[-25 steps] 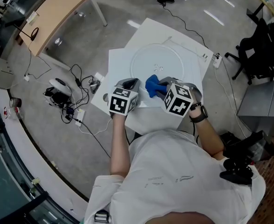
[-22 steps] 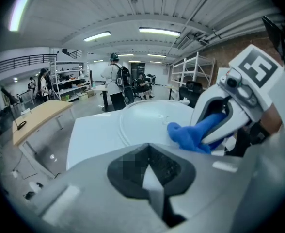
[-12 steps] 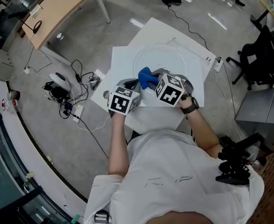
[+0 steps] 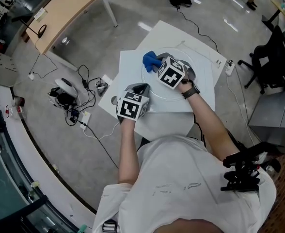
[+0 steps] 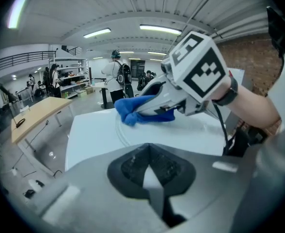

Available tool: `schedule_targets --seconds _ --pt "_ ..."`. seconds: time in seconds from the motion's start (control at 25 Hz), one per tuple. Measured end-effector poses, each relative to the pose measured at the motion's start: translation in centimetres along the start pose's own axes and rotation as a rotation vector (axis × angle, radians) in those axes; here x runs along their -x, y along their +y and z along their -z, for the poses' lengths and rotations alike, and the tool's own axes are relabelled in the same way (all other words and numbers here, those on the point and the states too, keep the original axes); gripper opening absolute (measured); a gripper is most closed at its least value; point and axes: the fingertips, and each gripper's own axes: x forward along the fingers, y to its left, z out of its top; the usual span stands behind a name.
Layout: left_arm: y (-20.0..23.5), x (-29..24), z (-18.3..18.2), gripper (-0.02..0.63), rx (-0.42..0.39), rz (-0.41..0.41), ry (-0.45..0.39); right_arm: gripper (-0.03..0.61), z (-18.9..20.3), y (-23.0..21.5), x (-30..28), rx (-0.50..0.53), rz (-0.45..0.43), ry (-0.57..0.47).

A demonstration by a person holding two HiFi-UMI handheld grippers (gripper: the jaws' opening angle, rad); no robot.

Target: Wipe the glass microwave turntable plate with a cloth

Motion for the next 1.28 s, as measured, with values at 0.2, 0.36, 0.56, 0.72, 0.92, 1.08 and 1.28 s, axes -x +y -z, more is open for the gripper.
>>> schedule_targets --seconds 0.2,0.36,0.56,0.72,0.92,1.08,1.28 --pt "0.3 -0.4 0.1 0.000 0.010 -0.012 0.001 0.066 3.2 -6.2 0.2 -0.061 0.124 0.058" --pt "0.2 -0.2 0.1 0.000 0.014 -0.014 -0.002 0.066 7.8 -9.6 3.2 -0.088 0.201 0.174" --pt "0.4 0.1 0.2 -0.001 0.004 -0.034 -0.006 0.066 12.3 -8.0 8.4 -0.120 0.135 0.236" --pt "-0.2 0.3 -0.3 0.000 0.012 -0.020 -0.001 0.067 14.6 -4.1 12.1 -0.015 0.065 0.313" --pt "0.0 0.4 -0.1 0.000 0.018 -0.015 0.001 0.067 13.7 2.5 13.5 0.036 -0.072 0.279" --pt "0.1 0.6 -0.2 0.000 0.020 -0.012 -0.001 0.067 11.0 6.5 12.3 0.037 -0.152 0.204" --pt "0.1 0.6 -0.2 0.000 0.018 -0.011 0.000 0.067 6.7 8.2 8.8 0.048 -0.186 0.127"
